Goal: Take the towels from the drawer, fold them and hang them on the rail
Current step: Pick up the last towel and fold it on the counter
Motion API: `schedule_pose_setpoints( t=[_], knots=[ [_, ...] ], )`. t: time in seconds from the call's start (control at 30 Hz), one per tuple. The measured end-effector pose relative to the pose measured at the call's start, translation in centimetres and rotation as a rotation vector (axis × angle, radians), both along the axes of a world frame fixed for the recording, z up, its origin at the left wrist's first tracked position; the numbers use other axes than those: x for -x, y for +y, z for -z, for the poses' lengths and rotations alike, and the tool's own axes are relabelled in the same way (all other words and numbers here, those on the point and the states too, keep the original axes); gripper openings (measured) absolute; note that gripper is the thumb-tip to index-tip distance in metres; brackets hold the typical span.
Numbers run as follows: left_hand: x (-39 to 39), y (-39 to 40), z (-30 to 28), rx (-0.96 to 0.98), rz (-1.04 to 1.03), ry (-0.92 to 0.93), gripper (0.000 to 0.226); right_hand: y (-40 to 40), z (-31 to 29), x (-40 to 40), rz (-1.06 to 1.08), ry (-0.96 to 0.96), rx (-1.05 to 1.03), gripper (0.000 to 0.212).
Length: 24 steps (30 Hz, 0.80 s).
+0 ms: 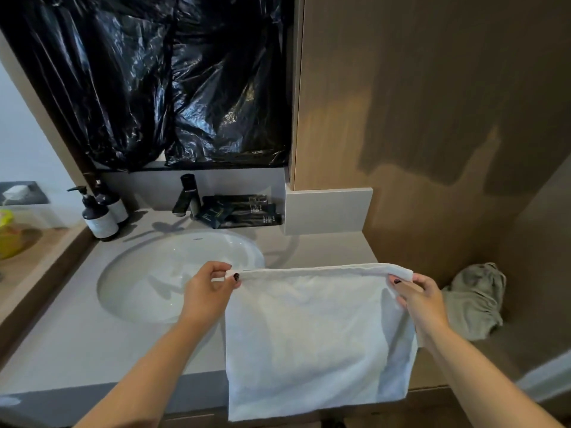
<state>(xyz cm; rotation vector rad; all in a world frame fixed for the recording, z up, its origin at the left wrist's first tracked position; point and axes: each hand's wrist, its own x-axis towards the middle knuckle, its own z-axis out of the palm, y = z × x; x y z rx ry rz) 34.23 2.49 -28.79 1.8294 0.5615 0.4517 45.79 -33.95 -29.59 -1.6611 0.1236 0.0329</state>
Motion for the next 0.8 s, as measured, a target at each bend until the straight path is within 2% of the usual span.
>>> schedule_pose_setpoints(
  t=[0.2, 0.33, 0.43, 0.5, 0.57, 0.67, 0.77, 0.8],
  knots=[
    [-2.2, 0.2, 1.1, -0.046, 0.03, 0.079, 0.019, 0.4, 0.7, -1.2, 0.036, 0.011, 0.05, 0.009],
    [-4.1, 0.0, 2.2, -0.022, 0.046, 0.102, 0.028, 0.5, 1.4, -3.2, 0.059, 0.057, 0.048, 0.032],
    [-5.4, -0.4, 3.5, -0.004, 0.018, 0.125, 0.033, 0.4, 2.1, -5.1, -0.01, 0.08, 0.082, 0.021],
    [-6.2, -1.0, 4.3, 0.019, 0.01, 0.147, 0.039, 0.5, 2.4, -6.5, 0.005, 0.097, 0.091, 0.026],
    [-7.1, -1.5, 5.1, 0.048, 0.003, 0.164, 0.046, 0.9, 2.6, -7.9, -0.001, 0.116, 0.072, 0.032],
    [-8.7, -2.0, 5.6, -0.013, -0.011, 0.219, 0.057, 1.7, 2.8, -10.2, -0.031, 0.179, 0.035, 0.038],
    [-10.1, -3.0, 5.8, -0.029, 0.022, 0.291, 0.076, 2.5, 3.0, -12.1, -0.112, 0.208, 0.113, 0.038],
    [-10.3, -3.6, 5.7, -0.064, 0.048, 0.322, 0.082, 2.8, 3.1, -12.3, -0.155, 0.23, 0.133, 0.046]
  ],
)
